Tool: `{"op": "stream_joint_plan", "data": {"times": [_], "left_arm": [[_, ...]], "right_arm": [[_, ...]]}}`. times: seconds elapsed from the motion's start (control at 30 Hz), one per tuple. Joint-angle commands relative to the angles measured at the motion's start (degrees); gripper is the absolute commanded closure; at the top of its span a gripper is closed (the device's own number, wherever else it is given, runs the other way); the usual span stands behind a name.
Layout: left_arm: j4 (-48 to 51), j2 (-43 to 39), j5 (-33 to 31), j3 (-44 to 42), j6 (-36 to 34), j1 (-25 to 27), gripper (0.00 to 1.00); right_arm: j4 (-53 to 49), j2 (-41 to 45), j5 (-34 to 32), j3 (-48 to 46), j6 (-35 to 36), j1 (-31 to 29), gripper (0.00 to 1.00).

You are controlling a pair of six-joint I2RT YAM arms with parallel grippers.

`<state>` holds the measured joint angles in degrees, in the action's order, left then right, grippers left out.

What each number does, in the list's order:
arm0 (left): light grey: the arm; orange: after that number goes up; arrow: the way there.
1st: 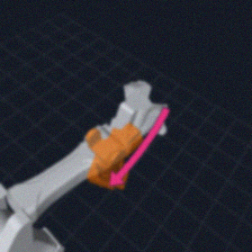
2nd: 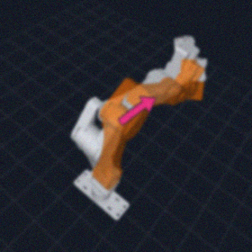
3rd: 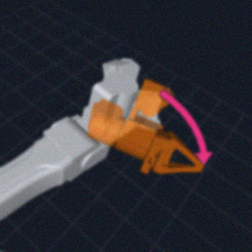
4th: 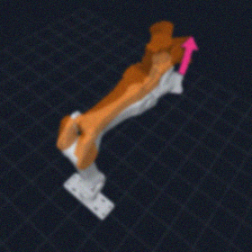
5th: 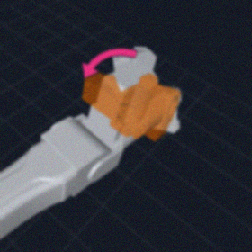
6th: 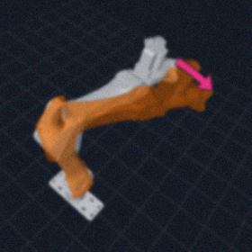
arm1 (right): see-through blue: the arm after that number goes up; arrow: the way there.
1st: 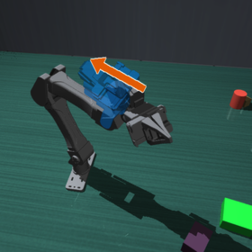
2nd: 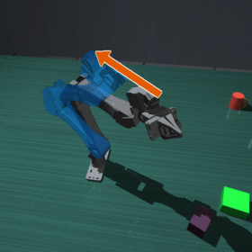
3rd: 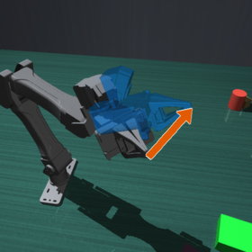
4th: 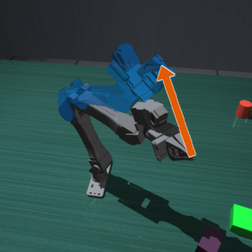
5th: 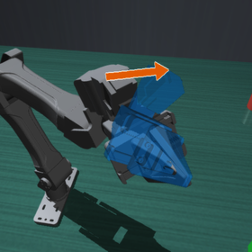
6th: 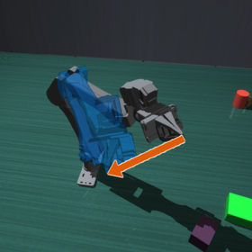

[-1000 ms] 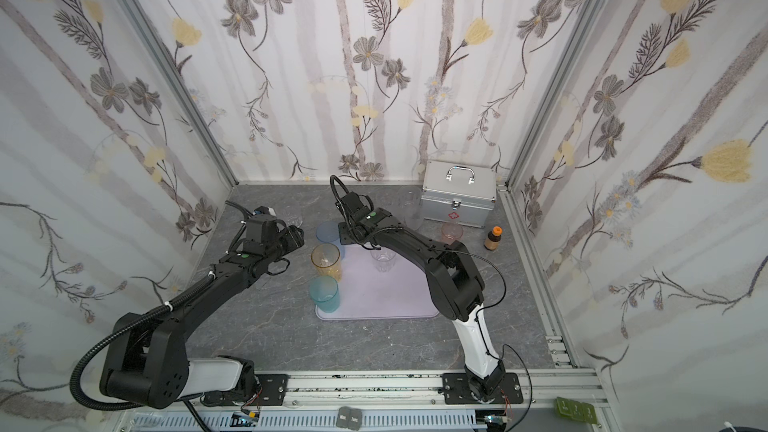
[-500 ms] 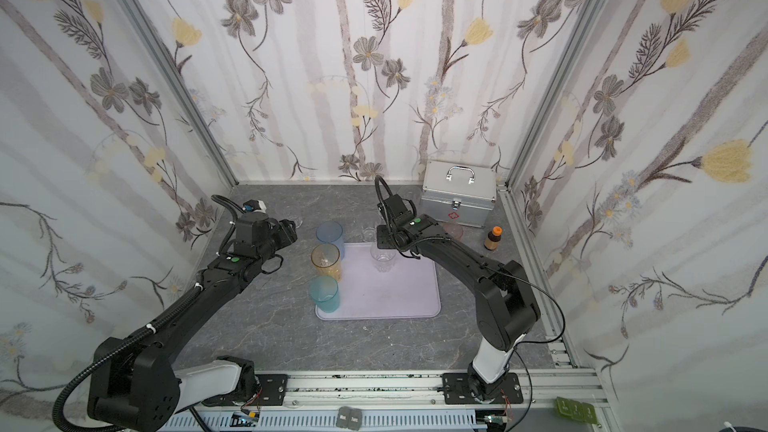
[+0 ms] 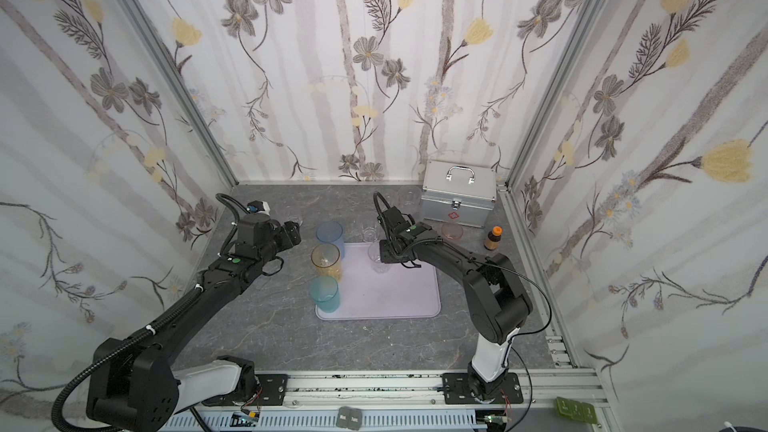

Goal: Place the glasses into the tray

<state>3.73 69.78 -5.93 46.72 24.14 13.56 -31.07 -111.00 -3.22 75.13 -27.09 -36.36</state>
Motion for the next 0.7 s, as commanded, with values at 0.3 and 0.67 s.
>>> {"op": "stream_joint_plan", "data": {"times": [0.3,0.67], "left_arm": [[-0.47,-0.60,1.12,1.18,-0.84,-1.08,0.21],[-0.47,-1.30,0.64,0.20,-1.17,-1.35,0.21]], "right_arm": [[-4.26,-10.50,-5.07,17.05,2.88,-3.98,0.92],[-4.06,-15.27,-6.14,21.96,2.94,-3.92,0.92]]}}
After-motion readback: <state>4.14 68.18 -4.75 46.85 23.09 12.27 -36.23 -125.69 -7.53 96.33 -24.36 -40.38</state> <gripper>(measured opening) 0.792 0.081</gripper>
